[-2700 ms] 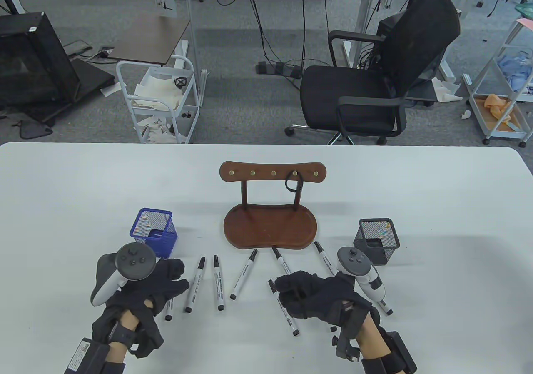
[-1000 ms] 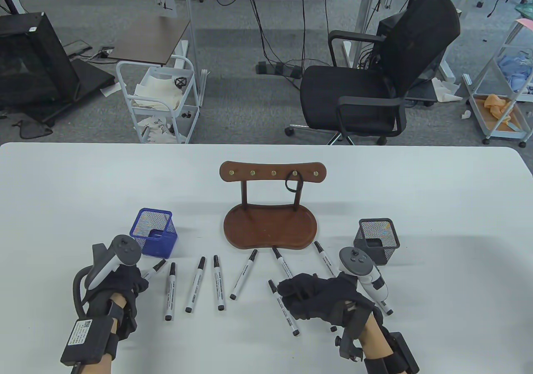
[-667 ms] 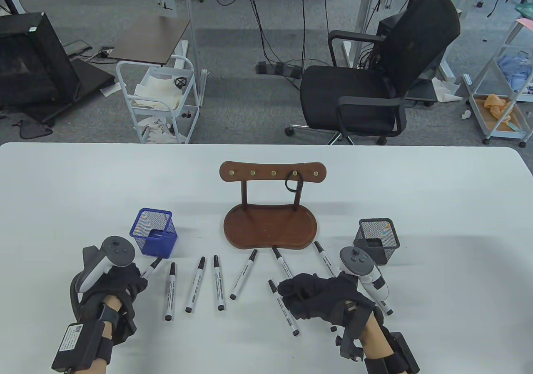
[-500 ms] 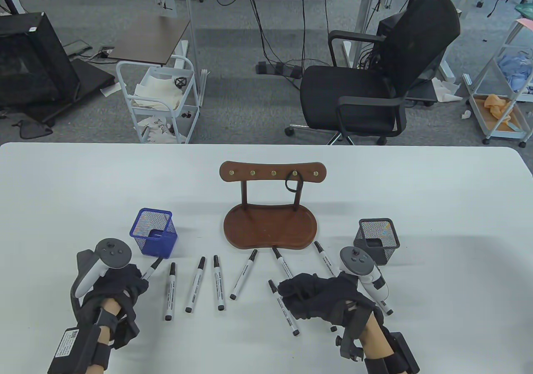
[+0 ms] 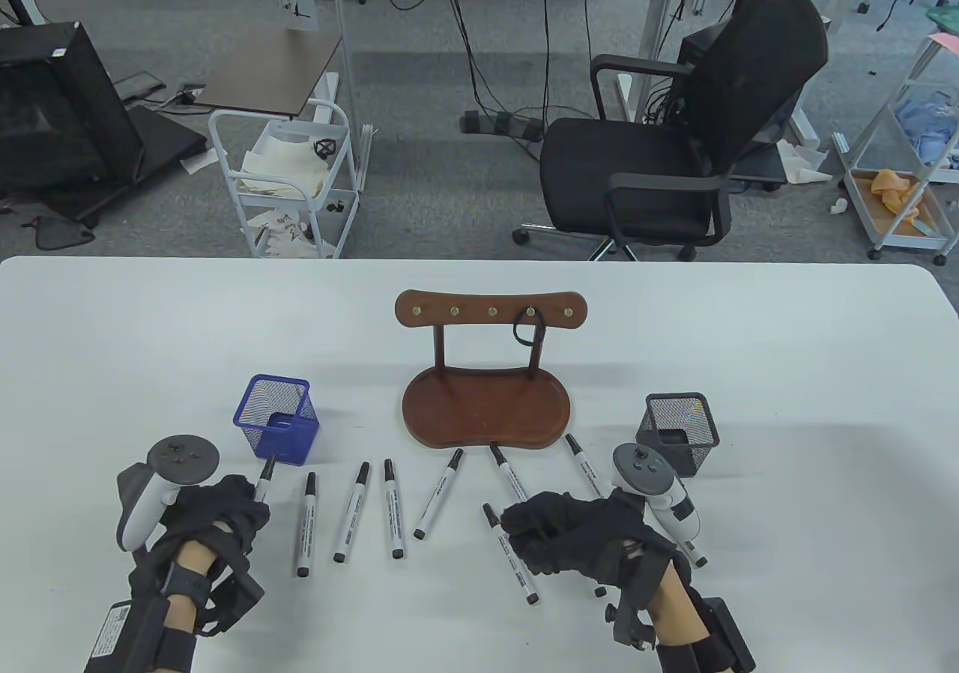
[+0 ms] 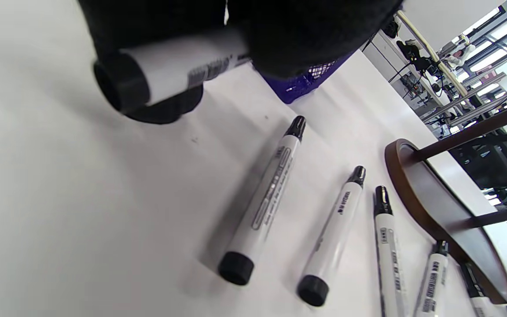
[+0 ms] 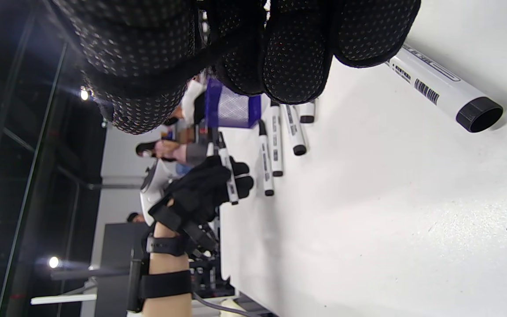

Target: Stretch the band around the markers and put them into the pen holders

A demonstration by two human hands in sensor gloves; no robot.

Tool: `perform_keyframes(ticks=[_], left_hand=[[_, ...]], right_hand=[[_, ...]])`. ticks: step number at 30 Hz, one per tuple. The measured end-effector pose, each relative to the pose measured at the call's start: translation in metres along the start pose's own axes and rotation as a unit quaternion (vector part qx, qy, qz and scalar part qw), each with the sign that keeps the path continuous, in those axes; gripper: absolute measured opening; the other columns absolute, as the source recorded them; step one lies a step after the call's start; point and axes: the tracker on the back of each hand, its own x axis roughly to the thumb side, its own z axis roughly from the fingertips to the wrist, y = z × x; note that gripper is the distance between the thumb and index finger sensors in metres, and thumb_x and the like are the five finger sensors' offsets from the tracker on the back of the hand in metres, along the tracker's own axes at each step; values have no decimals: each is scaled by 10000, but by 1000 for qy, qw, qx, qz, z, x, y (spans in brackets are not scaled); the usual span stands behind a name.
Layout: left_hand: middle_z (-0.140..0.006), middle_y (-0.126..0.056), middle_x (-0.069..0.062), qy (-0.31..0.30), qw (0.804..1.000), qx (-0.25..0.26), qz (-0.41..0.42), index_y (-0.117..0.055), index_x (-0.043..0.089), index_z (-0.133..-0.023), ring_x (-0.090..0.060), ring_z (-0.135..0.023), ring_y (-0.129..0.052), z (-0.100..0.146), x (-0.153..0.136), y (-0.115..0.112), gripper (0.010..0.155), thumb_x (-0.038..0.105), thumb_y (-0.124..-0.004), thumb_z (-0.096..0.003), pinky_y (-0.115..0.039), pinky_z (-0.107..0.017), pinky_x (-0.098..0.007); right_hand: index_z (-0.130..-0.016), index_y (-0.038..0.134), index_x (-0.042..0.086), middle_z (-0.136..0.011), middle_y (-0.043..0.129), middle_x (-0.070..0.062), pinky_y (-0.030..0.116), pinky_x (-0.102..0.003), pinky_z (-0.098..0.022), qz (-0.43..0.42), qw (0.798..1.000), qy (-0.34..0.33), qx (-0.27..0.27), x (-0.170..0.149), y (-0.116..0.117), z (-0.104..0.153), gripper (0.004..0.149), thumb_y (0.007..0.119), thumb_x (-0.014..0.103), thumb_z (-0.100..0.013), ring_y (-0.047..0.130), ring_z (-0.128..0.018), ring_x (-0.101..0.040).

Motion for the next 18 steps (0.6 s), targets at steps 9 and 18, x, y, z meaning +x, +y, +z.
perform_keyframes(ticks=[9, 18], left_hand=[[-1042, -692, -321, -14, 998, -20, 57, -405, 0, -1034, -469, -836, -924, -2, -2, -4, 581, 180, -730, -588, -919, -571, -497], [-959, -672, -181, -45, 994, -65, 79, -269, 7, -1054, -293, -708, -882, -14, 2, -24, 576, 166, -592, -605, -831, -526, -461]], right_hand=[[-958, 736, 309, -931, 868, -58, 709, -573, -627, -3, 1000, -1, 3, 0, 0, 0, 546, 948, 351, -456, 900, -740, -328], [-954, 741, 304, -927, 870, -62, 709, -574, -625, -4, 1000, 0, 4, 0, 0, 1, 538, 946, 349, -458, 901, -738, -330]])
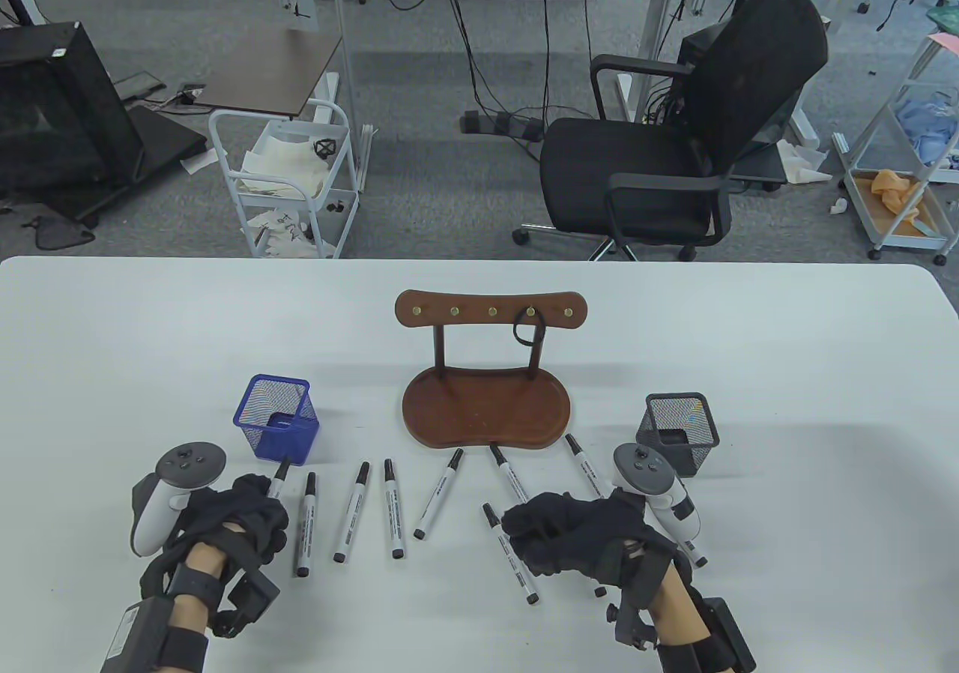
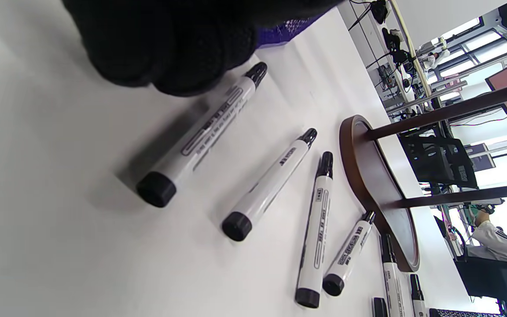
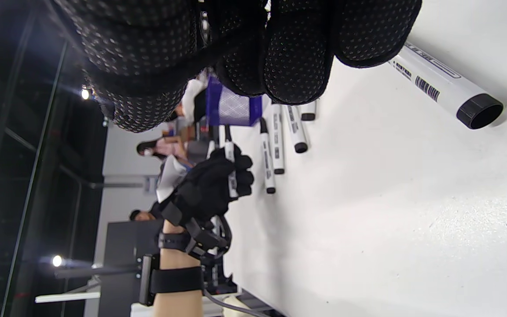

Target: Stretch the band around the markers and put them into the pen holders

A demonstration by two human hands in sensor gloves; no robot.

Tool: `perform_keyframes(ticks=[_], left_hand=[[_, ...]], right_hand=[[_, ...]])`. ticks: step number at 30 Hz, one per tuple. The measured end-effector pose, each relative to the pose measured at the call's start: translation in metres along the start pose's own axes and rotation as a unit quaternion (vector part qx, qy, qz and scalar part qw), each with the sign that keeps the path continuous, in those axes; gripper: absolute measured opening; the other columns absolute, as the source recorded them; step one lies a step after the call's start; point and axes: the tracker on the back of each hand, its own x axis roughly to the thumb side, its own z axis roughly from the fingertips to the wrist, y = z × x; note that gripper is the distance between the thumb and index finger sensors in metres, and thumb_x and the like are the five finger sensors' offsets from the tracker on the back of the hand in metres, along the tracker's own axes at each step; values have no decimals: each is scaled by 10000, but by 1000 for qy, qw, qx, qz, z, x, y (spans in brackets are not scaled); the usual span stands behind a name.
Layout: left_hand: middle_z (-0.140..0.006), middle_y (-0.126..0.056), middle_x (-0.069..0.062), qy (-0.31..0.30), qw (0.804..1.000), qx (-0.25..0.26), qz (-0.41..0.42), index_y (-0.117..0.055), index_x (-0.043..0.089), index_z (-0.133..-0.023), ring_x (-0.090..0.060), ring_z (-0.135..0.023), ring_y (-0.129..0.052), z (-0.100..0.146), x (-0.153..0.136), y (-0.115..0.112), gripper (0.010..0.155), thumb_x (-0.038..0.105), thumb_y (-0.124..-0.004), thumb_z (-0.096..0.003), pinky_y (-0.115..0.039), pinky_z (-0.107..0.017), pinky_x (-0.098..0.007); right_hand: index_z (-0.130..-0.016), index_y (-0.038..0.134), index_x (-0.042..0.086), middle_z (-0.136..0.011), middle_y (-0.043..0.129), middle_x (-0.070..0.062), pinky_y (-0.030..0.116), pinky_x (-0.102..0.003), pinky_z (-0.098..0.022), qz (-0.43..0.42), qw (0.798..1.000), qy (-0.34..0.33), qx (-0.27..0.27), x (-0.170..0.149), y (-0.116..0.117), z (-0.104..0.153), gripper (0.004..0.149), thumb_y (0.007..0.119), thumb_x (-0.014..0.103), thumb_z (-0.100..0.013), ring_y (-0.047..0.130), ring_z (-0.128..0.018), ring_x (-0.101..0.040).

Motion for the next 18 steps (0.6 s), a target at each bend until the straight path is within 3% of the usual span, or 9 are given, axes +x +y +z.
perform_keyframes(ticks=[4, 8, 18], left_hand=[[-937, -670, -172, -1, 1000, -11, -4, -280, 12, -1073, -268, -676, -869, -5, 1, -6, 590, 233, -589, -622, -823, -507, -450], [-898, -688, -150, 15, 1000, -4, -20, -303, 10, -1080, -236, -632, -878, -8, 1, -11, 701, 321, -724, -612, -838, -472, -427], [-880, -698, -155, 54, 994, 23, -87, -371, 1, -1077, -228, -614, -890, -16, 3, -22, 758, 284, -853, -565, -855, -452, -420]], right_hand=[[-954, 742, 304, -928, 870, -60, 709, -575, -625, 1, 1000, -1, 1, 0, 0, 0, 538, 945, 350, -458, 901, -737, -329], [-954, 743, 303, -928, 870, -61, 709, -574, -625, -1, 1000, -2, 0, 0, -1, 1, 536, 945, 348, -459, 901, -738, -329], [-954, 744, 303, -927, 871, -61, 709, -574, -625, -1, 1000, -1, 1, 0, -1, 1, 537, 946, 347, -458, 902, -737, -329]])
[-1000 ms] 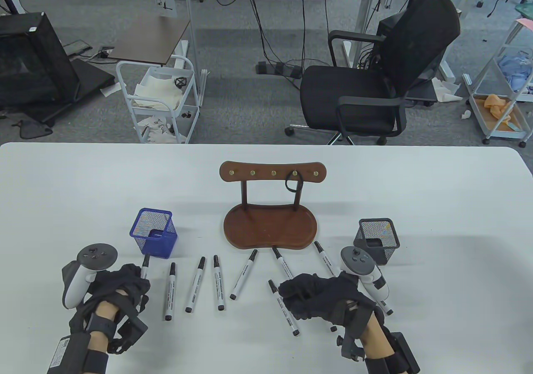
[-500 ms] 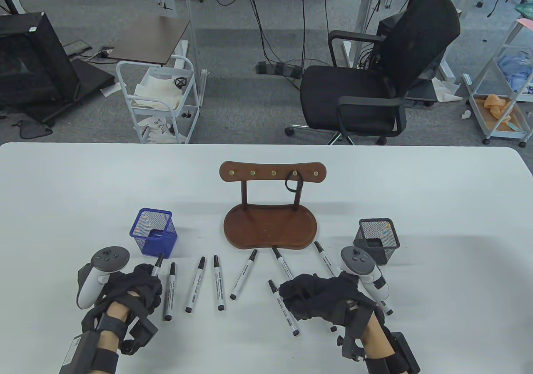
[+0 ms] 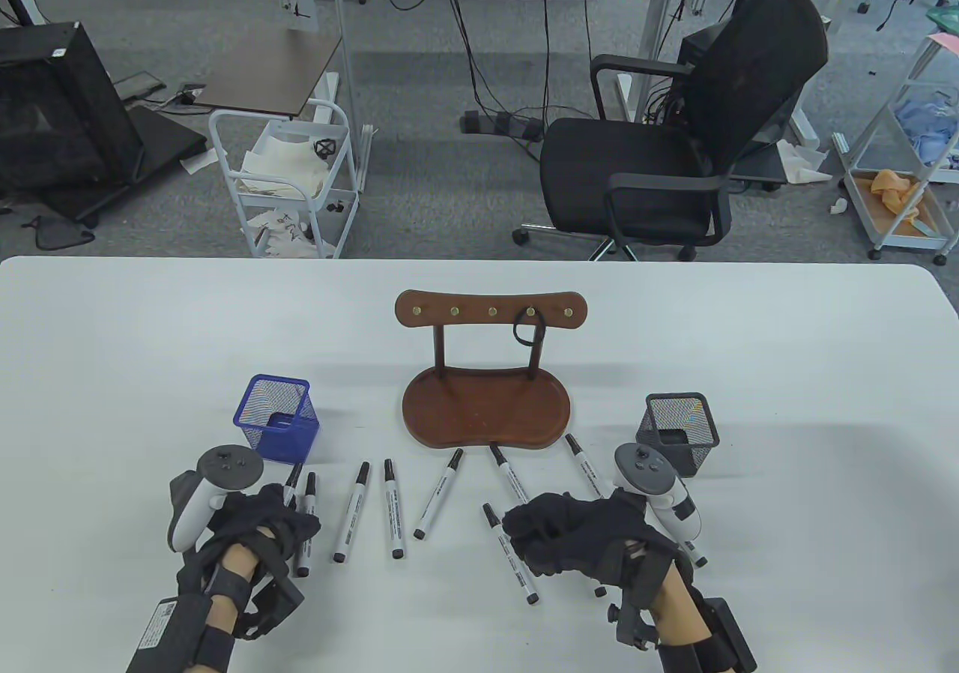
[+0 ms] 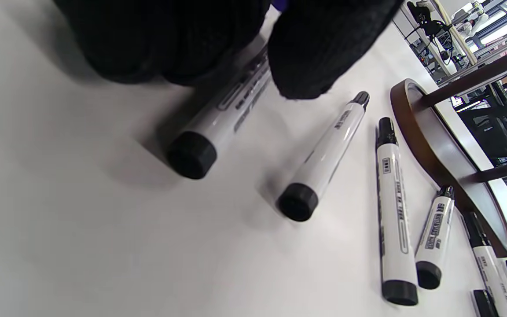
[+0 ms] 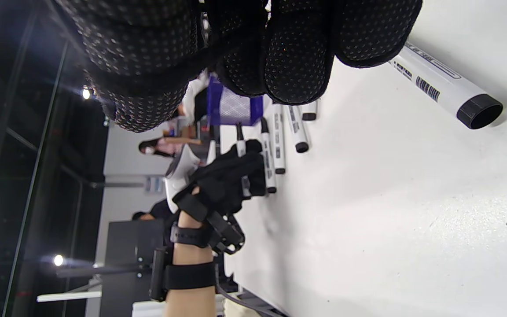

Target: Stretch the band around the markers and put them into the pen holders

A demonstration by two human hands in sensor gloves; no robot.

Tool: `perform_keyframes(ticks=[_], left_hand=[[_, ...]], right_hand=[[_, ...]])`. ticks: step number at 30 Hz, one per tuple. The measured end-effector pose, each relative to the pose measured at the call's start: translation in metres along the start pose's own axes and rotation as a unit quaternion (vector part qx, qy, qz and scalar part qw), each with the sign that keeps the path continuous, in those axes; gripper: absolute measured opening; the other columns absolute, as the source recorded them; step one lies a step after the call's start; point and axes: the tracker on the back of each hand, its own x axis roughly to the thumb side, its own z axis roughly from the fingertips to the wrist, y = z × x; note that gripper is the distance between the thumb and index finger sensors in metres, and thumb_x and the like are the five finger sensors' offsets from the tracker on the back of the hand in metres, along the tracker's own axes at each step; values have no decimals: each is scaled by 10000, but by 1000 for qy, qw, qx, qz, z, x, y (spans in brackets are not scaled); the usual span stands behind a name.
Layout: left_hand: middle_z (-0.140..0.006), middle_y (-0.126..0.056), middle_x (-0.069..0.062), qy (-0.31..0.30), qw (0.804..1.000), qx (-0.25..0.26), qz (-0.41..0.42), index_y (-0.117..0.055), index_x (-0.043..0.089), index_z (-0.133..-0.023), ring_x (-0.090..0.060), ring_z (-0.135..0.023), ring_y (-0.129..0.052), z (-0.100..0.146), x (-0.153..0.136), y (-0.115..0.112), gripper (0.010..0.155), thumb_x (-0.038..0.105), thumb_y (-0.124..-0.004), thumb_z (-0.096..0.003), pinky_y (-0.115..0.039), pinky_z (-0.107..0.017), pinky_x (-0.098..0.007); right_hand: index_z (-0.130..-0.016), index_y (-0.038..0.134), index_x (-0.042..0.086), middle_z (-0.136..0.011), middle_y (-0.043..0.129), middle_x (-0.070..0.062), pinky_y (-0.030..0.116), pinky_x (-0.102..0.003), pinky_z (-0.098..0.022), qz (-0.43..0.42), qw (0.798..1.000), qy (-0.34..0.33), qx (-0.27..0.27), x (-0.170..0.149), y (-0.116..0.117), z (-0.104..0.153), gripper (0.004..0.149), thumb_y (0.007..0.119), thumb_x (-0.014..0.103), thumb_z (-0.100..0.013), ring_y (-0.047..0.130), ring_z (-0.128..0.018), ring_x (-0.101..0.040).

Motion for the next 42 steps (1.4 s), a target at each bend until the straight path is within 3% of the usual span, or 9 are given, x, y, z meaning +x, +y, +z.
perform_keyframes(ticks=[17, 30, 36, 42], left_hand=[[-832, -695, -128, 38, 995, 41, -86, -474, 49, -1044, -197, -575, -872, -1, 14, -12, 697, 283, -902, -545, -860, -438, -417], [-790, -721, -138, 33, 991, 61, -117, -568, 57, -989, -203, -542, -870, -2, 17, -15, 528, 299, -809, -585, -852, -425, -432], [-828, -682, -167, 7, 997, 14, -79, -538, 44, -990, -252, -593, -846, -2, 13, -9, 484, 289, -710, -610, -816, -466, -473], [-880, -631, -190, -8, 998, 2, -62, -501, 39, -991, -301, -661, -820, 2, 15, -5, 473, 288, -656, -620, -787, -509, -507]], right_hand=[[-957, 738, 305, -927, 871, -60, 709, -575, -625, -2, 1000, 5, 0, -1, 0, 0, 541, 945, 347, -459, 900, -737, -332], [-955, 743, 303, -926, 872, -62, 709, -575, -624, -3, 1000, 6, 1, -1, 0, 0, 538, 946, 346, -459, 901, -736, -332], [-953, 745, 302, -926, 872, -61, 709, -575, -624, -5, 1000, 6, 3, -1, 0, 0, 534, 945, 346, -460, 901, -736, -332], [-953, 746, 300, -926, 871, -65, 709, -575, -624, -6, 1000, 7, 2, -1, -1, 0, 533, 945, 345, -461, 901, -737, -333]])
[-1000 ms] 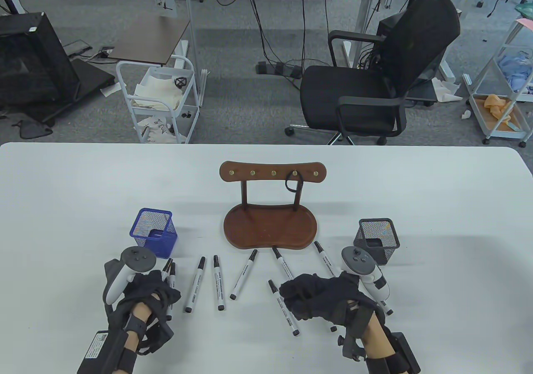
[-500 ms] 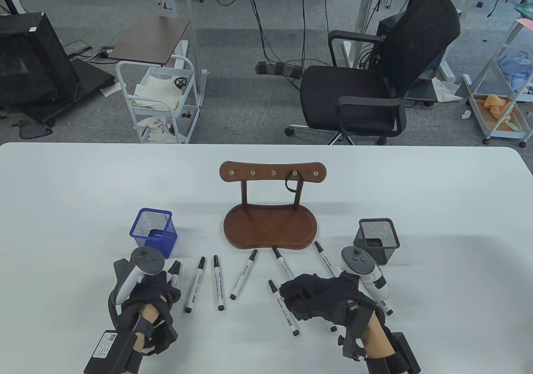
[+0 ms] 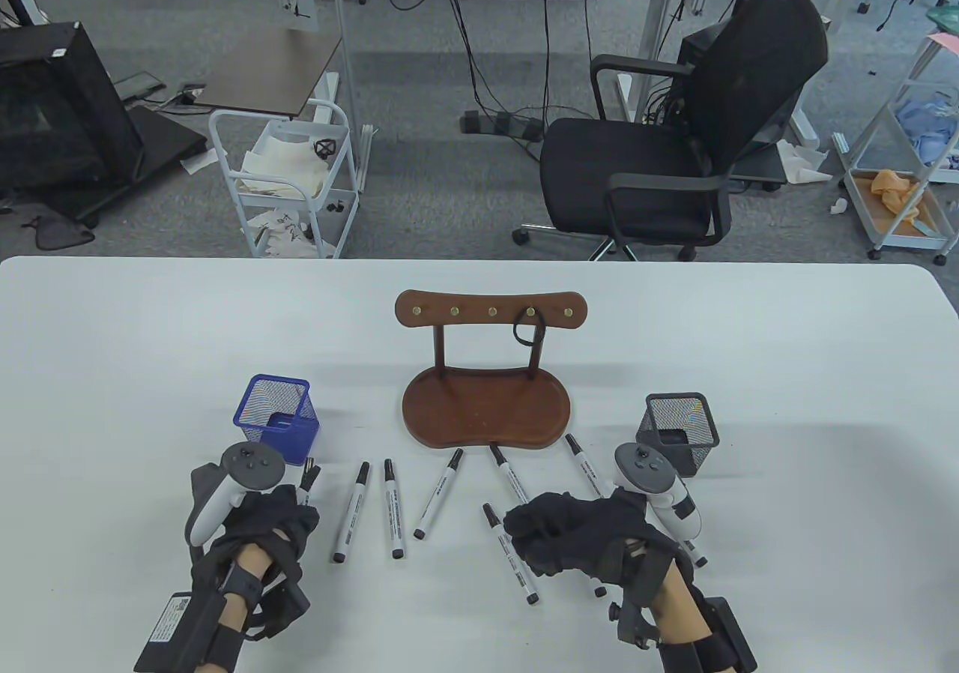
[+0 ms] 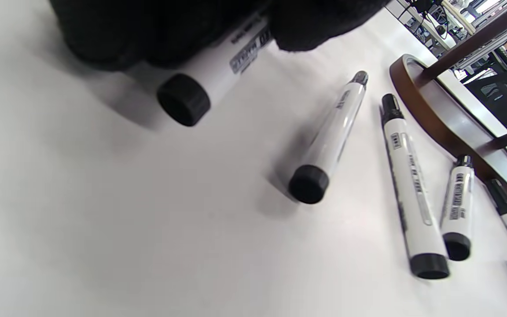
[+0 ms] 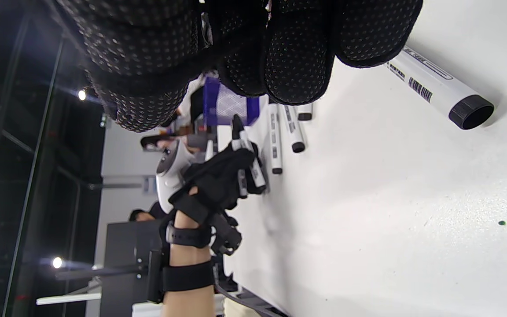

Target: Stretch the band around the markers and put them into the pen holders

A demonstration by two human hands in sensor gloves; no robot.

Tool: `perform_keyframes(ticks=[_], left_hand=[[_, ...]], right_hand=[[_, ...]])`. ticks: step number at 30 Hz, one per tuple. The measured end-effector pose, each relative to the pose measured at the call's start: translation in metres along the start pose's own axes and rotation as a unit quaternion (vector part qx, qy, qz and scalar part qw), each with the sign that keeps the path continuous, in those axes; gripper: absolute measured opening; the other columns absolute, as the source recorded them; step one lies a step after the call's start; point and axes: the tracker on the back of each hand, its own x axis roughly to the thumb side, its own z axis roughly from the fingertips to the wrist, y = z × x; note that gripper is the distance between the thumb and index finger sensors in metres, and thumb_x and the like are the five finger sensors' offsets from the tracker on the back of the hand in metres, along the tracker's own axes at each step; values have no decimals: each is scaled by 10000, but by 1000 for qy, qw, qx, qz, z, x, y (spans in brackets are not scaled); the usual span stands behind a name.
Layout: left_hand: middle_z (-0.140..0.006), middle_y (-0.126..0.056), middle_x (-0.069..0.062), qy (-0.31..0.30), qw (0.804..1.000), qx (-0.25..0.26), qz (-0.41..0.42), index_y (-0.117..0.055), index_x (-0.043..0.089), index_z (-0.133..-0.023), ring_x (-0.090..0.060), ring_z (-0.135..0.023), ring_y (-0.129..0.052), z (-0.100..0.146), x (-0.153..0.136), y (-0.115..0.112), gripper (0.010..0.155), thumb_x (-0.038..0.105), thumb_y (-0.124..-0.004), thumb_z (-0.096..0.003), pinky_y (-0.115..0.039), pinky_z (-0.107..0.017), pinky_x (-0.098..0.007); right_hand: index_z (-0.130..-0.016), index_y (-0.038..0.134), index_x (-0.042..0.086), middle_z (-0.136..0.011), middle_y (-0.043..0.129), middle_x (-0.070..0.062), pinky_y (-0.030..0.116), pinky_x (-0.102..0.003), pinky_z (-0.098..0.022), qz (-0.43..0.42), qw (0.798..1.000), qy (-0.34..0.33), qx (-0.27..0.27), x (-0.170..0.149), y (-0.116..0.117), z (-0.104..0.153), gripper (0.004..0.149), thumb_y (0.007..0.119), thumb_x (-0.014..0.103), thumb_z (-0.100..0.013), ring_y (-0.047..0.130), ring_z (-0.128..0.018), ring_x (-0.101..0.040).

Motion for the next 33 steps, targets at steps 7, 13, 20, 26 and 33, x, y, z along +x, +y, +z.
perform_keyframes(ticks=[7, 13, 20, 26, 33], left_hand=[[-987, -569, -262, -18, 999, -10, 28, -489, 34, -975, -412, -779, -792, 2, 9, 1, 452, 279, -621, -619, -792, -554, -533], [-1023, -568, -309, -29, 999, -19, 36, -489, 33, -970, -469, -827, -790, 3, 20, 1, 440, 265, -620, -619, -820, -577, -555], [-998, -657, -293, -33, 998, -17, 44, -524, 51, -968, -450, -794, -870, 1, 32, 0, 423, 260, -636, -617, -875, -555, -525], [-912, -790, -241, -36, 997, -3, 64, -520, 55, -1009, -365, -694, -965, -2, 35, -3, 454, 234, -643, -611, -925, -480, -482], [-789, -827, -115, -34, 997, 17, 62, -458, 85, -1020, -175, -502, -965, -6, 37, -10, 489, 289, -650, -620, -916, -345, -355]], right_hand=[[-952, 747, 300, -925, 873, -63, 709, -575, -624, 0, 1000, 0, 1, 0, 0, 0, 532, 944, 345, -461, 901, -735, -332], [-952, 747, 300, -925, 874, -62, 709, -576, -623, 0, 1000, 0, 0, 0, 0, 0, 533, 946, 344, -459, 902, -734, -333], [-951, 749, 299, -924, 873, -65, 709, -575, -623, 0, 1000, -1, 0, 0, -1, 0, 532, 946, 344, -460, 902, -734, -333], [-952, 748, 298, -924, 873, -65, 710, -576, -622, 0, 1000, -2, 1, 0, -1, 0, 532, 945, 343, -460, 903, -733, -333], [-951, 748, 300, -923, 874, -65, 710, -575, -622, -1, 1000, -3, 1, 0, -1, 1, 531, 945, 342, -461, 903, -733, -332]])
